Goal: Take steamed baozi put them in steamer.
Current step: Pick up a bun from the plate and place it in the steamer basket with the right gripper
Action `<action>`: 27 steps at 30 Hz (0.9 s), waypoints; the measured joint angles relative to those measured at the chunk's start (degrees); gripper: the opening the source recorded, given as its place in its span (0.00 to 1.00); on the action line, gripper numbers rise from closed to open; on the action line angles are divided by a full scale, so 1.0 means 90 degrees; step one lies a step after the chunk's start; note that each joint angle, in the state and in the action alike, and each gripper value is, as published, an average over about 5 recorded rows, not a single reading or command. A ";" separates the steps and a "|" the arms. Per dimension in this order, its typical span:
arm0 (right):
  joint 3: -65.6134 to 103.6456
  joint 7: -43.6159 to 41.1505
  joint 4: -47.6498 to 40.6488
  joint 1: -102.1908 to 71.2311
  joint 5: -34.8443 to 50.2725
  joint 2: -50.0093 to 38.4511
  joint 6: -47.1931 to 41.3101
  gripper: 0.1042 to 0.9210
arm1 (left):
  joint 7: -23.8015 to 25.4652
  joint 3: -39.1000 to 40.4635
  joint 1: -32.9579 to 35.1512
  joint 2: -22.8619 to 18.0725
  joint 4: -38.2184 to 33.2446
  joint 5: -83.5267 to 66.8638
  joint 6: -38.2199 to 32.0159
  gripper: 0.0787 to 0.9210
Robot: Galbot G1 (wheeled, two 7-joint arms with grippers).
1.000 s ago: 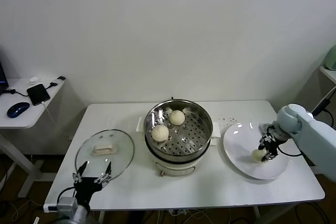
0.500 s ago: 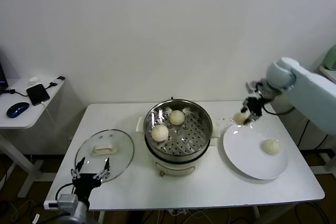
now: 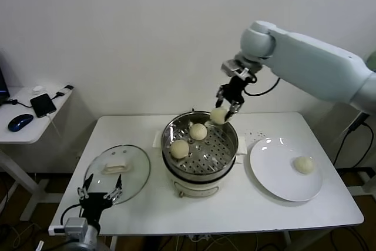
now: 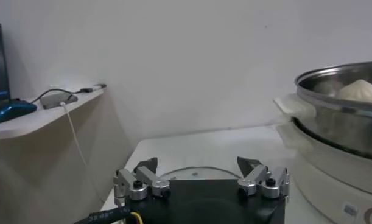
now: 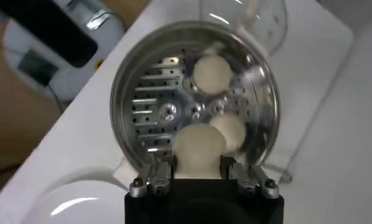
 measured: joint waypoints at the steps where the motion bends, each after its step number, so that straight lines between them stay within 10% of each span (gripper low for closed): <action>1: -0.0067 0.0065 0.0012 0.0009 -0.0076 0.0099 0.0265 0.49 | -0.0001 -0.0001 0.0010 0.0000 -0.0017 -0.0001 0.0001 0.88; 27: -0.0648 0.0468 0.0724 -0.0717 -0.2052 0.1009 0.2958 0.49 | 0.0003 -0.0003 0.0013 -0.0002 -0.0075 -0.0068 0.0017 0.88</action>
